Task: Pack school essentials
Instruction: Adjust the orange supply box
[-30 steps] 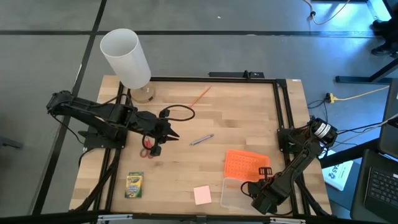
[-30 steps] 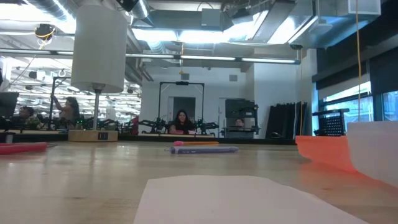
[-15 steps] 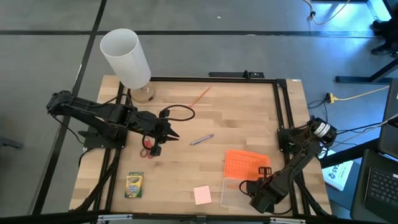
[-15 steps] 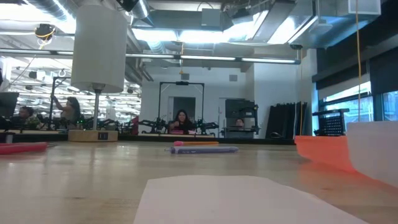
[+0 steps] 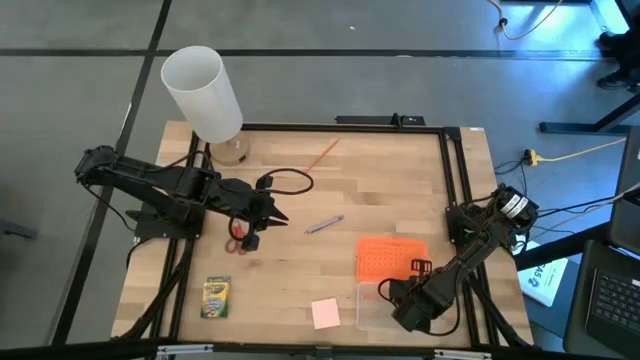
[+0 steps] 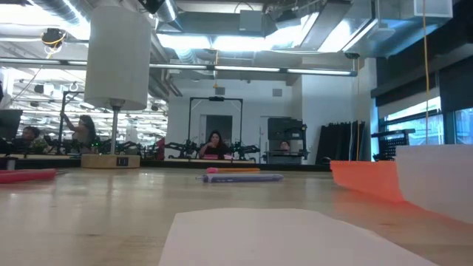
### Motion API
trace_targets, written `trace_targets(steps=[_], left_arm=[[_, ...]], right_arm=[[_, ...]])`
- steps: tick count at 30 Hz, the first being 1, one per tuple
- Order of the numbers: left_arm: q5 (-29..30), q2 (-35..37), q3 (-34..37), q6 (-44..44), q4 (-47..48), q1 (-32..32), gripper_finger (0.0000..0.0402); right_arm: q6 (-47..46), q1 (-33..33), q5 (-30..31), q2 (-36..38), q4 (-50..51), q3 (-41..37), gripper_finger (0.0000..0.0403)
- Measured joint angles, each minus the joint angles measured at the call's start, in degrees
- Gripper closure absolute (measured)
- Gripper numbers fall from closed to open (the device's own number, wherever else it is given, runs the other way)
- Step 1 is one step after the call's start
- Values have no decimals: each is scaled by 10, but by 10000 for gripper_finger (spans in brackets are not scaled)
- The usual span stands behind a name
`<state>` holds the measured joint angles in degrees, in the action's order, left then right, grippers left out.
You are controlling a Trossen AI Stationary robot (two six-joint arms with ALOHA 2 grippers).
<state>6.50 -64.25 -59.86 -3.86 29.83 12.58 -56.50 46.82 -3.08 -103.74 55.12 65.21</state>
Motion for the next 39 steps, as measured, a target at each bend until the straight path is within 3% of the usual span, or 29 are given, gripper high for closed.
trace_targets(steps=[11, 20, 33, 39], left_arm=[[0, 0, 0, 0, 1, 0, 354], [0, 0, 0, 0, 2, 0, 354], [0, 0, 0, 0, 8, 0, 354], [0, 0, 0, 0, 12, 0, 354]], right_arm=[[1, -40, 65, 0, 53, 0, 290], [109, -43, 47, 0, -52, 0, 290], [152, -80, 153, 0, -75, 0, 290], [167, -97, 170, 0, -74, 0, 290]])
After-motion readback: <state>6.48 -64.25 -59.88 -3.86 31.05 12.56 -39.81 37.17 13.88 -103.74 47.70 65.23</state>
